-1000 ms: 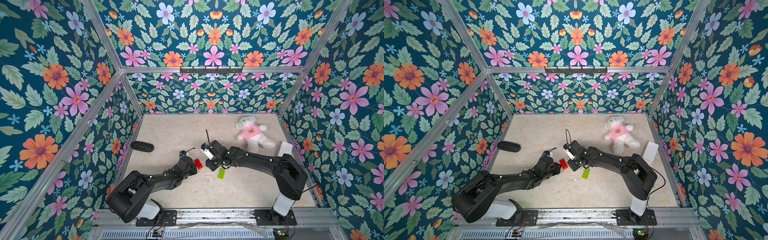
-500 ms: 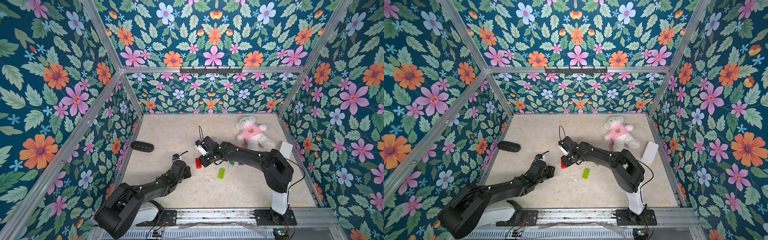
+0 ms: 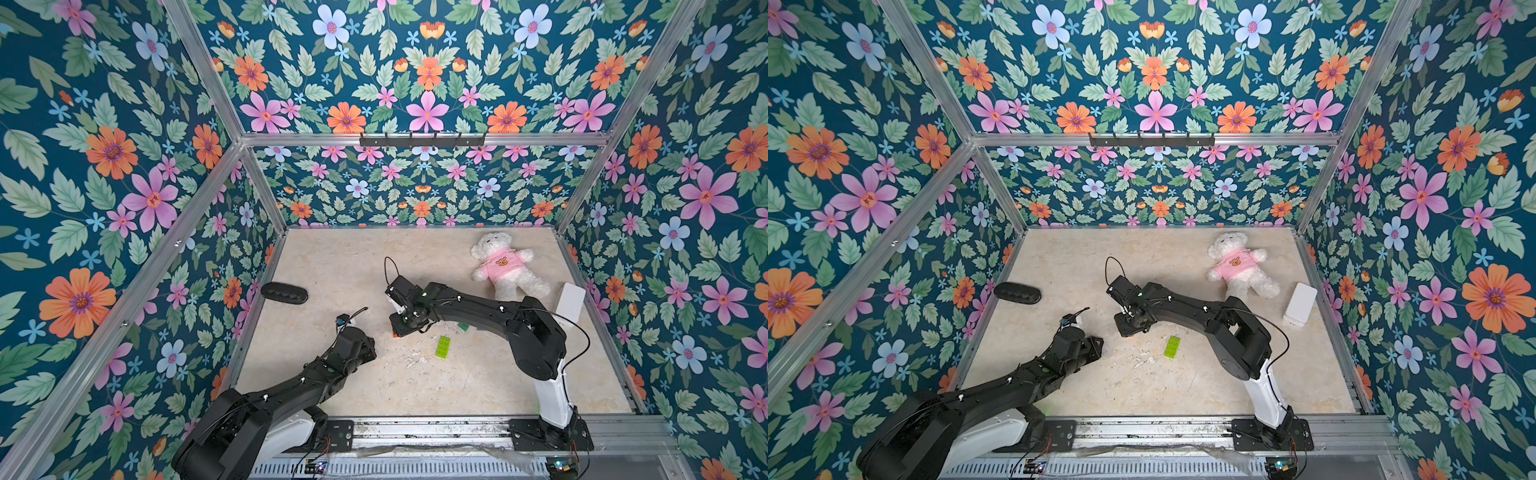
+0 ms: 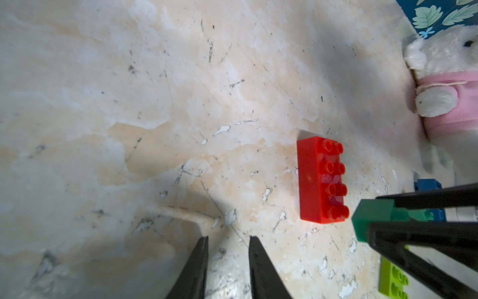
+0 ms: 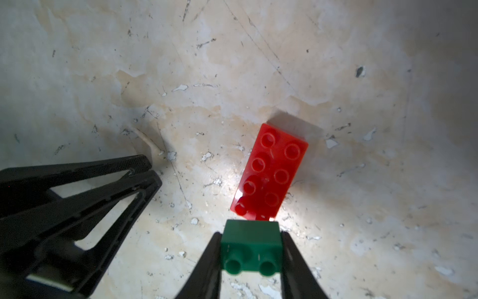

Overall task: Assemble the number 5 with lego
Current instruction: Adjust the lego brick at the center of the board, then assemble the lego brick with the lego brick.

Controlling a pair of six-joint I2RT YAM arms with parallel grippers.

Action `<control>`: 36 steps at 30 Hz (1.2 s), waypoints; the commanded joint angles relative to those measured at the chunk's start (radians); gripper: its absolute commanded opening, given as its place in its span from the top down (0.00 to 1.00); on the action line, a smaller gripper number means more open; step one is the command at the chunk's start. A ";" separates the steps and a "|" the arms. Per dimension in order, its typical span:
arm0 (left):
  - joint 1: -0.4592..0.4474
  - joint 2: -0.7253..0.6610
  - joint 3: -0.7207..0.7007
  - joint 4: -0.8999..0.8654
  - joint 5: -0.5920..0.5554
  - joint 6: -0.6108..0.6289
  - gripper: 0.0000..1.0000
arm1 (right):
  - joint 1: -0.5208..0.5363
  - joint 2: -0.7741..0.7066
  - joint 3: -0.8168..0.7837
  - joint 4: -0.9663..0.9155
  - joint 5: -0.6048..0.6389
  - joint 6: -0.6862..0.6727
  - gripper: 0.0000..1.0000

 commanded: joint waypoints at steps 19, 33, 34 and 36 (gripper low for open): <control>0.003 0.007 -0.044 0.016 0.005 -0.032 0.69 | 0.011 0.029 0.018 -0.004 0.037 0.067 0.67; 0.004 -0.004 -0.073 0.041 0.008 -0.047 0.69 | 0.023 0.060 0.042 -0.024 0.045 0.109 0.67; 0.004 -0.006 -0.075 0.043 0.006 -0.049 0.69 | 0.024 0.064 0.045 -0.031 0.057 0.116 0.67; 0.005 -0.011 -0.083 0.048 0.005 -0.052 0.69 | 0.026 0.070 0.048 -0.035 0.063 0.124 0.68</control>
